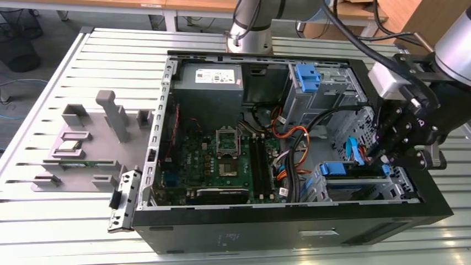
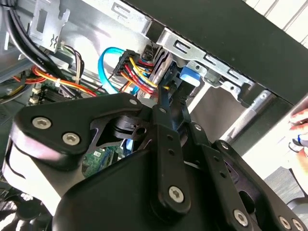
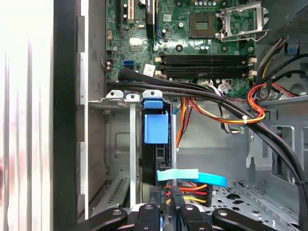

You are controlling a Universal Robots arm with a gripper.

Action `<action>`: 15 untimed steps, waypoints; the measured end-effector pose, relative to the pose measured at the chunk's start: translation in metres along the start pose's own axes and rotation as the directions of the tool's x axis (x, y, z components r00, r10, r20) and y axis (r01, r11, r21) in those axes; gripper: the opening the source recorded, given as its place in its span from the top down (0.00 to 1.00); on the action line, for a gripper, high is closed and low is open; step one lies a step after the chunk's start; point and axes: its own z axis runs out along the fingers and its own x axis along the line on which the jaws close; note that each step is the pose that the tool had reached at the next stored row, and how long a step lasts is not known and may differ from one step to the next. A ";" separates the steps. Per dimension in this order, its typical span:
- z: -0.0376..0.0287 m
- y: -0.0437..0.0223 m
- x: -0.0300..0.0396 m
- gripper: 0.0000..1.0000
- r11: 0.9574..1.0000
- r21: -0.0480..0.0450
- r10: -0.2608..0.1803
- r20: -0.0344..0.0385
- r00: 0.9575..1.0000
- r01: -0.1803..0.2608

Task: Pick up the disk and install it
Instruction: 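Insert the second disk wire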

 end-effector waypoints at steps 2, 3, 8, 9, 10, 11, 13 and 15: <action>-0.0064 0.0001 0.0000 0.76 1.000 0.000 0.000 0.000 1.000 0.000; -0.0095 0.0002 -0.0001 0.76 1.000 0.000 0.000 0.000 1.000 0.000; -0.0192 0.0003 -0.0001 0.76 1.000 0.000 0.000 0.000 1.000 0.000; -0.0192 0.0003 -0.0001 0.76 1.000 0.000 0.000 0.000 1.000 0.000; -0.0192 0.0003 -0.0001 0.76 1.000 0.000 0.000 0.001 1.000 0.000; -0.0191 0.0009 -0.0001 0.76 1.000 0.000 0.000 0.001 1.000 0.000; -0.0188 0.0046 0.0000 0.76 1.000 0.001 0.000 0.000 1.000 0.000; -0.0184 0.0090 0.0001 0.76 1.000 0.002 0.000 0.000 1.000 0.000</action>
